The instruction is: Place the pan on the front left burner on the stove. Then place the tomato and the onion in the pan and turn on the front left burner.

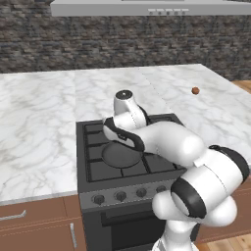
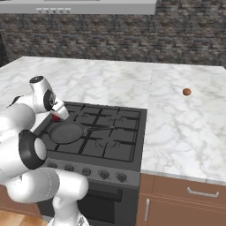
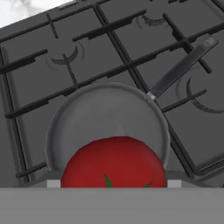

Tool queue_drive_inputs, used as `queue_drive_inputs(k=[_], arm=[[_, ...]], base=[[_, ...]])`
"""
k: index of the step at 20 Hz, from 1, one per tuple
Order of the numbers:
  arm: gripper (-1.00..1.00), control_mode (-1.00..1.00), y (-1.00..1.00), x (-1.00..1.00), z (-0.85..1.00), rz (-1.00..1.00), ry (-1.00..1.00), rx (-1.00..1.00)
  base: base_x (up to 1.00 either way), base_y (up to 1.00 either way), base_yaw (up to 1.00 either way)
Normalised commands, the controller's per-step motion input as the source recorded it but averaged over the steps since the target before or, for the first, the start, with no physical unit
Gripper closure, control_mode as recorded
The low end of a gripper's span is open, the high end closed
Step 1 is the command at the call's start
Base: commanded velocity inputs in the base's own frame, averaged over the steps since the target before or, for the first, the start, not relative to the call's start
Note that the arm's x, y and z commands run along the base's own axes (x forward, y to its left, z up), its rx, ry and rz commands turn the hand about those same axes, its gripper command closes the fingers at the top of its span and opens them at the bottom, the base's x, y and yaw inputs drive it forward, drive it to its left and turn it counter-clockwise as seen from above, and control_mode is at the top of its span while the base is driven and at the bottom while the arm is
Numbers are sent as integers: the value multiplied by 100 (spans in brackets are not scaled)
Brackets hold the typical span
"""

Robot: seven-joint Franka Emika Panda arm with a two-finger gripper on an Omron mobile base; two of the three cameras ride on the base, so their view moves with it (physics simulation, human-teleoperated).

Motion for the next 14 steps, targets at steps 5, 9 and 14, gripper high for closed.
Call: queue_drive_inputs(k=[5,9,14], arm=[[100,-100,6,22,-18,5,7,-1],[100,-100,4,13,-21,4,5,-2],[100,-100,0,13,-22,4,6,-1]], base=[[0,0,0],[0,0,0],[0,0,0]])
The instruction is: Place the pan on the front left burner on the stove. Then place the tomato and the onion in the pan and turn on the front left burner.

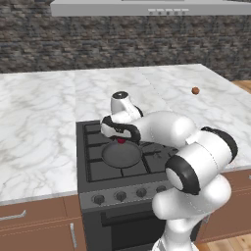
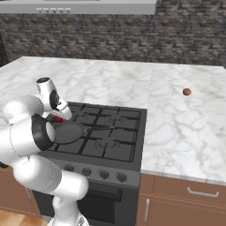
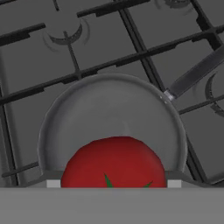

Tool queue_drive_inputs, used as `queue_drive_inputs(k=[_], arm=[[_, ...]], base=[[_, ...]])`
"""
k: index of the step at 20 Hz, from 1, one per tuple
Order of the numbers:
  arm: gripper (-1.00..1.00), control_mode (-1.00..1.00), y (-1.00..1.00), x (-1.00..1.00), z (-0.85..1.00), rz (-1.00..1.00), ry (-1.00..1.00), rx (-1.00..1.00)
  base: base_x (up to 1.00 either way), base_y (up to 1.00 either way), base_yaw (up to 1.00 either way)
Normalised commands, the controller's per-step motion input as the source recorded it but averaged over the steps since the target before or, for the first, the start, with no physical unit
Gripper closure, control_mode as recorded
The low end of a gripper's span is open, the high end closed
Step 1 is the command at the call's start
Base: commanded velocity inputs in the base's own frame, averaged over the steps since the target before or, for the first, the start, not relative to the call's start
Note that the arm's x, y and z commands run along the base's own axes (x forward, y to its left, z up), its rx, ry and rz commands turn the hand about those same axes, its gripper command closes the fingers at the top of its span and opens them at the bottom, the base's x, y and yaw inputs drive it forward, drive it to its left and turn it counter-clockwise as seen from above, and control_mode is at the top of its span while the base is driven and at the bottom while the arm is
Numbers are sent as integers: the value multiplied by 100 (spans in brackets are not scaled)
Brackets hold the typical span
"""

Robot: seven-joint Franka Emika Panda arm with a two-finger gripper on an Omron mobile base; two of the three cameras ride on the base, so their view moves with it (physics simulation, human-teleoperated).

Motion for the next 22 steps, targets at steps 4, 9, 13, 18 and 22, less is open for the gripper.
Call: queue_drive_inputs(k=[4,9,13,18,22], arm=[[100,-100,0,14,-26,4,7,-1],[100,-100,3,20,-25,4,6,-1],[100,-100,8,28,-26,3,5,0],[100,-100,5,24,-27,3,6,-1],[100,-100,1,24,-28,3,6,-1]], base=[[0,0,0],[0,0,0],[0,0,0],[0,0,0],[0,0,0]])
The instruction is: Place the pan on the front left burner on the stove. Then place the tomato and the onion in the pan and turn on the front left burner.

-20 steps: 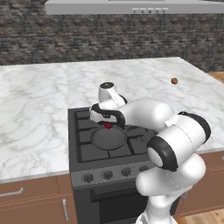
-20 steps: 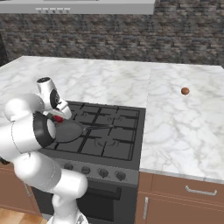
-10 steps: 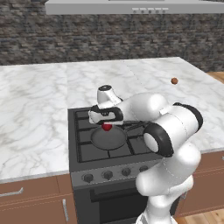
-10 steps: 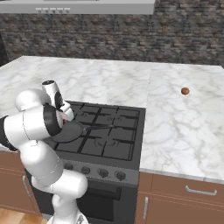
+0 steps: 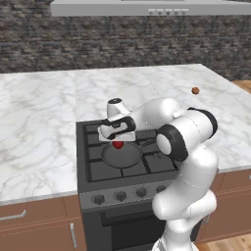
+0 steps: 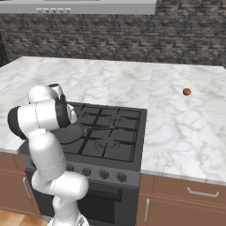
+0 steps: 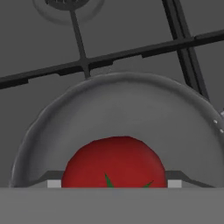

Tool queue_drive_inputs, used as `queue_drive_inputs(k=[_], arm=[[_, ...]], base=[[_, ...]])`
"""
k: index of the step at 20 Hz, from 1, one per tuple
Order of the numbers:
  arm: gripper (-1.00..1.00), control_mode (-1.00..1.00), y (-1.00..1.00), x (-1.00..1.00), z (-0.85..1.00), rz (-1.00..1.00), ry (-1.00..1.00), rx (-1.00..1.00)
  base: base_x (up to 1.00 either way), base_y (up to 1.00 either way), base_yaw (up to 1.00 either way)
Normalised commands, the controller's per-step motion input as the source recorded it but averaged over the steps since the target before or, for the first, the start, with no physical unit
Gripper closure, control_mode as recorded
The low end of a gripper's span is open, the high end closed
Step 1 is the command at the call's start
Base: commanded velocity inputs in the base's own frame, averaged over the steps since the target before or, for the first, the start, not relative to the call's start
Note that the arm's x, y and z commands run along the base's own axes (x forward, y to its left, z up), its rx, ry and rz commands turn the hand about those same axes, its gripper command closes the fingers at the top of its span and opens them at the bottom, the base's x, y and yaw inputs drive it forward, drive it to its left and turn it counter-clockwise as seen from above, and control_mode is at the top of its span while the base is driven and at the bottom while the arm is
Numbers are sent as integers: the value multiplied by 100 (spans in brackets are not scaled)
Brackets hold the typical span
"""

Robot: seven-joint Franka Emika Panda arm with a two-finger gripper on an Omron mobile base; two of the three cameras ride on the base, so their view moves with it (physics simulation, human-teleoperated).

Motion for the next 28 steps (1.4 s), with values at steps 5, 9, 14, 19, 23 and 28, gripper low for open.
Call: queue_drive_inputs(k=[5,9,14,19,23,28], arm=[[100,-100,0,25,-26,2,7,-2],[100,-100,0,19,-21,2,6,-2],[100,-100,4,8,-20,1,8,-2],[-100,-100,5,0,-7,0,6,-3],[-100,-100,0,-1,0,0,2,0],[-100,-100,0,-12,5,0,0,0]], base=[[0,0,0],[0,0,0],[0,0,0],[0,0,0],[0,0,0],[0,0,0]])
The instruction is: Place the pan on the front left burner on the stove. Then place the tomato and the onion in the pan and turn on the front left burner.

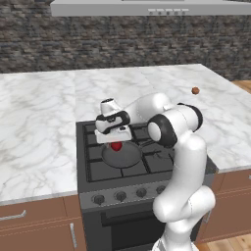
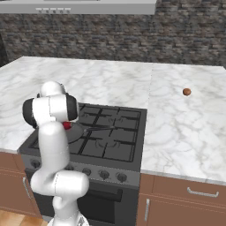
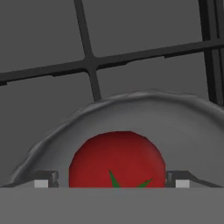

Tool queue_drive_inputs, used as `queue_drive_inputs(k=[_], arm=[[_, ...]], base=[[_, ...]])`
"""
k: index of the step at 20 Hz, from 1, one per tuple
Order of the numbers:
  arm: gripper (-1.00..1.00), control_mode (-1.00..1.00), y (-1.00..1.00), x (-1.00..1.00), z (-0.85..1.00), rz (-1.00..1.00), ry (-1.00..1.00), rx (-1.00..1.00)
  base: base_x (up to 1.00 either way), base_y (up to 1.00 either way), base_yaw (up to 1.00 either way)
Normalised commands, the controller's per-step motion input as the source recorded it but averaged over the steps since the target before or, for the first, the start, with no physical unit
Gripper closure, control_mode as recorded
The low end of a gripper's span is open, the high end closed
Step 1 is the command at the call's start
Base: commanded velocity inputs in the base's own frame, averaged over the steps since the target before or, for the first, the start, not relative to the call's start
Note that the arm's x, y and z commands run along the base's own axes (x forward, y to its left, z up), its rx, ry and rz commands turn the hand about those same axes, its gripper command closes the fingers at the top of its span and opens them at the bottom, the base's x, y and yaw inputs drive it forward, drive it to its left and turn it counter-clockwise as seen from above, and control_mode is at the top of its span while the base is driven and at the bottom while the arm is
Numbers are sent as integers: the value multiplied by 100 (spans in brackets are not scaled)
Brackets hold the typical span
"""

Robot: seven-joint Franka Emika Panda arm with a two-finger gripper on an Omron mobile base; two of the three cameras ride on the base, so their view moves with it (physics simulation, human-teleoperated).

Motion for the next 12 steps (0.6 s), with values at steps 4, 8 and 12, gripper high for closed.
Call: queue_drive_inputs(k=[4,8,12], arm=[[-100,-100,0,-8,9,0,0,0],[-100,-100,0,-11,41,0,0,0],[-100,-100,-1,-26,64,0,0,0]], base=[[0,0,0],[0,0,0],[0,0,0]])
